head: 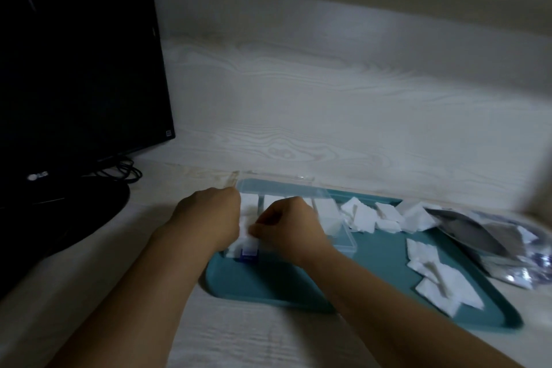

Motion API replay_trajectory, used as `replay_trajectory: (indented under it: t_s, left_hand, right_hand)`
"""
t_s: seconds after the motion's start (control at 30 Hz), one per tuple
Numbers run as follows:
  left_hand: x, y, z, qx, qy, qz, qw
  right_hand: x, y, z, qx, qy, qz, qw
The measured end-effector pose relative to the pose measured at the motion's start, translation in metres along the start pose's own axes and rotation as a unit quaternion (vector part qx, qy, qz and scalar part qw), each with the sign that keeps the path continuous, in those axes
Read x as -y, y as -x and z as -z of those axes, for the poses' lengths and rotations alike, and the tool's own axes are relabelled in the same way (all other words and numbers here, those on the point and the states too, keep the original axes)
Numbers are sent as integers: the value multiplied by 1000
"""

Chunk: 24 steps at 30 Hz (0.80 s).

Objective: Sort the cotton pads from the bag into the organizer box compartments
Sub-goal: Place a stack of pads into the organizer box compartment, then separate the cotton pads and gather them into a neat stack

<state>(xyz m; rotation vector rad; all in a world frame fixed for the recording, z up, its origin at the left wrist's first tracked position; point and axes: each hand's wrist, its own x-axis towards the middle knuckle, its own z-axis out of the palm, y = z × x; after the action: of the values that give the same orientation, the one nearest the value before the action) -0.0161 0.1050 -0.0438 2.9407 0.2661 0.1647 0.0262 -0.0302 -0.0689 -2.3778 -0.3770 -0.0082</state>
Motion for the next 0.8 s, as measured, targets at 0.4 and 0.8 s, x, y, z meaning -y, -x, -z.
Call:
replay_trajectory:
  t_s: [0.4,0.8]
  left_hand:
    - [-45,11,-6,-209,67,-200,955]
    - [-55,-2,-50,-81,-13,-385,919]
  right_hand:
    - [-37,12,68,-208,-210,106,949]
    - [-147,-39,125,14,207,10,978]
